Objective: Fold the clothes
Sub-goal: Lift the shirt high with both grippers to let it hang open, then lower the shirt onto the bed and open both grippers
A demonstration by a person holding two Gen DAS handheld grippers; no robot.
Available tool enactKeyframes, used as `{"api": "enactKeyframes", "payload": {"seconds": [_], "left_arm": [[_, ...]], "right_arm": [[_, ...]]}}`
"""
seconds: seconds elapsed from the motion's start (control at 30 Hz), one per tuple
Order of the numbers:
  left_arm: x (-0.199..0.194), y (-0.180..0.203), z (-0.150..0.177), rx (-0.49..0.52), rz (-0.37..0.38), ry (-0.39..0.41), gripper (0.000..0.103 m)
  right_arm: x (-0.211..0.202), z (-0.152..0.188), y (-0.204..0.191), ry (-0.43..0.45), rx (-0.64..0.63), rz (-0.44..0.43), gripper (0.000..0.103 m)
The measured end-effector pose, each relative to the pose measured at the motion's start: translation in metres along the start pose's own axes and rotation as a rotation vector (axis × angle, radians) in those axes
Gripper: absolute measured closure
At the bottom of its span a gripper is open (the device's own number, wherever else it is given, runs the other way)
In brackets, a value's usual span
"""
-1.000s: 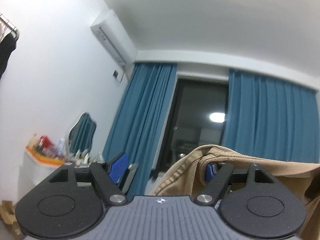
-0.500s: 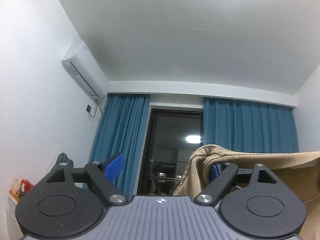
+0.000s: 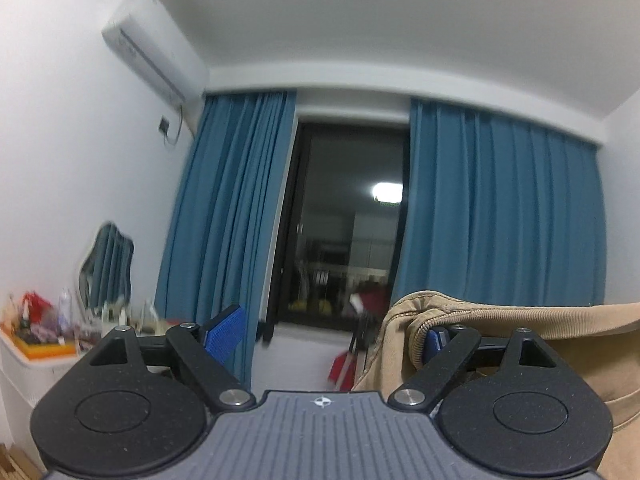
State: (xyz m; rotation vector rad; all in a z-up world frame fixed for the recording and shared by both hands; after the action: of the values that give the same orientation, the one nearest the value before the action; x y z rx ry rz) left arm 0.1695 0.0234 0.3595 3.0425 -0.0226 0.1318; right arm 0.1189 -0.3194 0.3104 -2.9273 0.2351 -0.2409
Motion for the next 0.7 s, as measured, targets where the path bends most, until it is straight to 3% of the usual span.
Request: {"api": "enactKeyframes", "payload": {"seconds": [0.17, 0.27, 0.4, 0.5, 0.6, 0.7], "left_arm": [[0.092, 0.002, 0.093, 0.048, -0.023, -0.107, 0.013], [0.154, 0.007, 0.169, 0.072, -0.028, -0.195, 0.013], [0.228, 0.012, 0.293, 0.114, -0.052, -0.33, 0.013], [0.261, 0.011, 0.387, 0.131, -0.067, -0.446, 0.013], [0.282, 0.006, 0.47, 0.158, -0.056, -0.56, 0.014], [0.289, 0.004, 0.527, 0.192, -0.036, -0.629, 0.014]], "right_arm": [[0.084, 0.114, 0.021, -0.14, -0.018, 0.053, 0.024], [0.135, 0.189, 0.034, -0.223, -0.041, 0.088, 0.024], [0.201, 0.288, 0.052, -0.332, -0.072, 0.136, 0.025], [0.247, 0.361, 0.065, -0.416, -0.088, 0.168, 0.026], [0.268, 0.427, 0.083, -0.511, -0.049, 0.171, 0.026], [0.28, 0.474, 0.097, -0.592, -0.047, 0.175, 0.026]]}}
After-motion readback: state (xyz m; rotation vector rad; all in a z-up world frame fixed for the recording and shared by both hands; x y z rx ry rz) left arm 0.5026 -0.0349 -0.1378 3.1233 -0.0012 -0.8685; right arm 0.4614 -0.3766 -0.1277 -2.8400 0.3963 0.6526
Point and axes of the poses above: each gripper's, at about its wrist camera, not at the fingertips, and x roughly the way its jaws point, y to its right, z to its underside, the point moved 9 cm from there along x, roughly the way its jaws point, and after that the axes turned 2 degrees about z, right-handed, at the moved point
